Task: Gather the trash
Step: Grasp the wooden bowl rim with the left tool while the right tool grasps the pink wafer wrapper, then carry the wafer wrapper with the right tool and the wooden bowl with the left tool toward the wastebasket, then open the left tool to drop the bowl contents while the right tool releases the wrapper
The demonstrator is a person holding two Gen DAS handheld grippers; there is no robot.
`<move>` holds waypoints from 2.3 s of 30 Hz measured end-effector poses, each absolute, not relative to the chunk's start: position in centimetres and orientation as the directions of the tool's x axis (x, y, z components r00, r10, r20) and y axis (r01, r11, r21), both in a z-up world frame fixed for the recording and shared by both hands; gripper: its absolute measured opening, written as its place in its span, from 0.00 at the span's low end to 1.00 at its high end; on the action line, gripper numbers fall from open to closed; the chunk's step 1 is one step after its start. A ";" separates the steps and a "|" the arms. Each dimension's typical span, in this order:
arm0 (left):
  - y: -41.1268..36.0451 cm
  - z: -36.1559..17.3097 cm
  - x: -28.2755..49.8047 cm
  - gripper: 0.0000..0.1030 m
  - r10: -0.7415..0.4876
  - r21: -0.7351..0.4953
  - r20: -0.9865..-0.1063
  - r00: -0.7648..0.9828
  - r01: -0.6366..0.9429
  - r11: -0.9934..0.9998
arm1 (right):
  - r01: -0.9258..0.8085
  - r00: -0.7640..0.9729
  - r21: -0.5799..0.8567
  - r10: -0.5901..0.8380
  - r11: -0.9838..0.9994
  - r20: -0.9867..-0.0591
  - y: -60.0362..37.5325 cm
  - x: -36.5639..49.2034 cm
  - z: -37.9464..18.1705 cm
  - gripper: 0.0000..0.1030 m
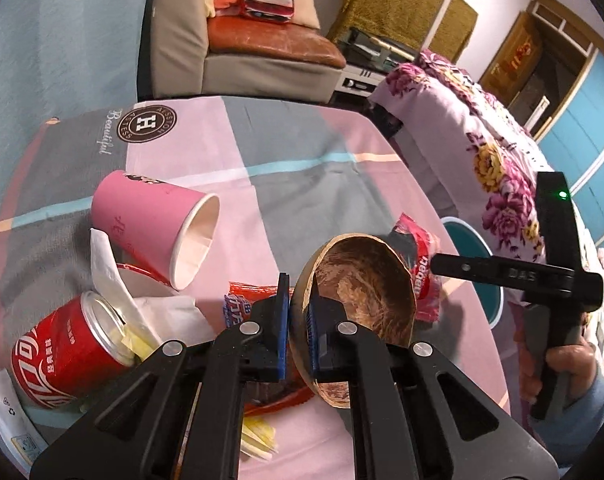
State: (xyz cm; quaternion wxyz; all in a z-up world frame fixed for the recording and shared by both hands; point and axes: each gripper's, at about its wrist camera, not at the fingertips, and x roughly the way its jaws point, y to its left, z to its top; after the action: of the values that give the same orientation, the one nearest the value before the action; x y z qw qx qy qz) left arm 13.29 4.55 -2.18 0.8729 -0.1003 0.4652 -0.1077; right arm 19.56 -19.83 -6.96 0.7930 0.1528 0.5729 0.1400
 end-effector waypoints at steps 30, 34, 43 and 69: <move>-11.9 0.2 16.5 0.08 -0.404 -0.240 -0.778 0.482 0.366 0.899 | 0.169 0.552 0.344 0.200 0.924 -0.810 -35.8 13.3 -1.3 0.11; -15.1 0.0 17.1 0.08 -0.404 -0.225 -0.789 0.463 0.395 0.891 | 0.199 0.567 0.351 0.185 0.915 -0.803 -38.5 12.5 -1.4 0.11; -20.5 -1.3 18.2 0.08 -0.378 -0.177 -0.824 0.421 0.443 0.879 | 0.264 0.586 0.385 0.170 0.884 -0.792 -43.1 11.0 -2.3 0.11; -26.3 -6.1 19.8 0.19 -0.342 -0.153 -0.885 0.317 0.497 0.854 | 0.312 0.552 0.394 0.172 0.865 -0.816 -45.5 11.6 -4.9 0.11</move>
State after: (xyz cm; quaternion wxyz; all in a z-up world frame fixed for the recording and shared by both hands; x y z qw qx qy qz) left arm 19.80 -26.27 -6.06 0.8080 0.0739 0.5237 -0.2596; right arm 11.60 -45.50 -4.92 0.8427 0.2568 0.4714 -0.0416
